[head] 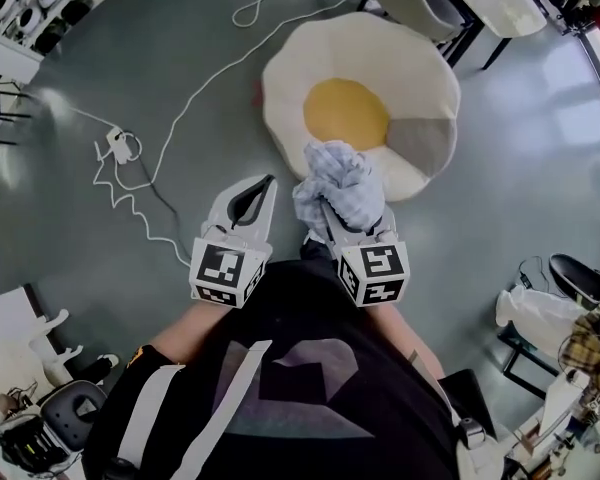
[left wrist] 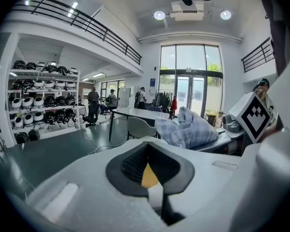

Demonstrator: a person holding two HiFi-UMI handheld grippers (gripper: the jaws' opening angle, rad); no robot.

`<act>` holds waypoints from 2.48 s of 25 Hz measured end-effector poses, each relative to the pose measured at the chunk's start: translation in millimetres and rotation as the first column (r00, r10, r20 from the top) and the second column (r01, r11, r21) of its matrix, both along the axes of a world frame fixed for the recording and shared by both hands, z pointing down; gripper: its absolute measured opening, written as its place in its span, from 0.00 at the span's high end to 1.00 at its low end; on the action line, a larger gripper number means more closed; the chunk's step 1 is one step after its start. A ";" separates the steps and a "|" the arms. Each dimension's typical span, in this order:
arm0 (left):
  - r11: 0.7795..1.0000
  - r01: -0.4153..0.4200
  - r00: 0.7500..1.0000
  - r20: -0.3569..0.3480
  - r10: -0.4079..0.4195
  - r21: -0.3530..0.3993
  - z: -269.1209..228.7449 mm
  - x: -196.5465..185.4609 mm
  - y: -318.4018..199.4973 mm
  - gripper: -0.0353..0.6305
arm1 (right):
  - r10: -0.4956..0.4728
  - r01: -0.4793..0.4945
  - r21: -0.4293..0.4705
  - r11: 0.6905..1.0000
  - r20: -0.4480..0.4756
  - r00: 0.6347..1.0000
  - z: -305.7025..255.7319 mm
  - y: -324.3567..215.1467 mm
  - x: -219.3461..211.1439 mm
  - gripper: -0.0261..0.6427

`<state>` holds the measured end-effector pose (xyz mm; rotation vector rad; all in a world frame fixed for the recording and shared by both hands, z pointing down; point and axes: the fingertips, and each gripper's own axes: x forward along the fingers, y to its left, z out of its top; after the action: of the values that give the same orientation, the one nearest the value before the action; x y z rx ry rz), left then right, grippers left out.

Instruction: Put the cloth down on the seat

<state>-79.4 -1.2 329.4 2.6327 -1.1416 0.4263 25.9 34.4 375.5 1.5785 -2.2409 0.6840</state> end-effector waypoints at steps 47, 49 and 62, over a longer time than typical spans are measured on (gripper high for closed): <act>0.978 -0.192 0.980 0.039 0.195 -0.076 89.9 121.6 -215.9 0.94 | 0.233 -0.240 -0.171 0.956 -0.058 0.971 97.3 -183.4 126.0 0.61; 0.976 -0.196 0.978 0.047 0.201 -0.090 103.1 122.9 -225.4 0.94 | 0.244 -0.252 -0.186 0.950 -0.064 0.968 110.3 -192.6 130.9 0.61; 0.958 -0.236 0.968 0.051 0.247 -0.163 195.4 160.4 -288.7 0.94 | 0.293 -0.312 -0.263 0.913 -0.111 0.950 196.0 -246.3 161.3 0.61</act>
<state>81.0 -289.9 524.8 2.6442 -0.7700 0.6336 187.1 -211.9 571.6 1.7873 -1.7717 0.9634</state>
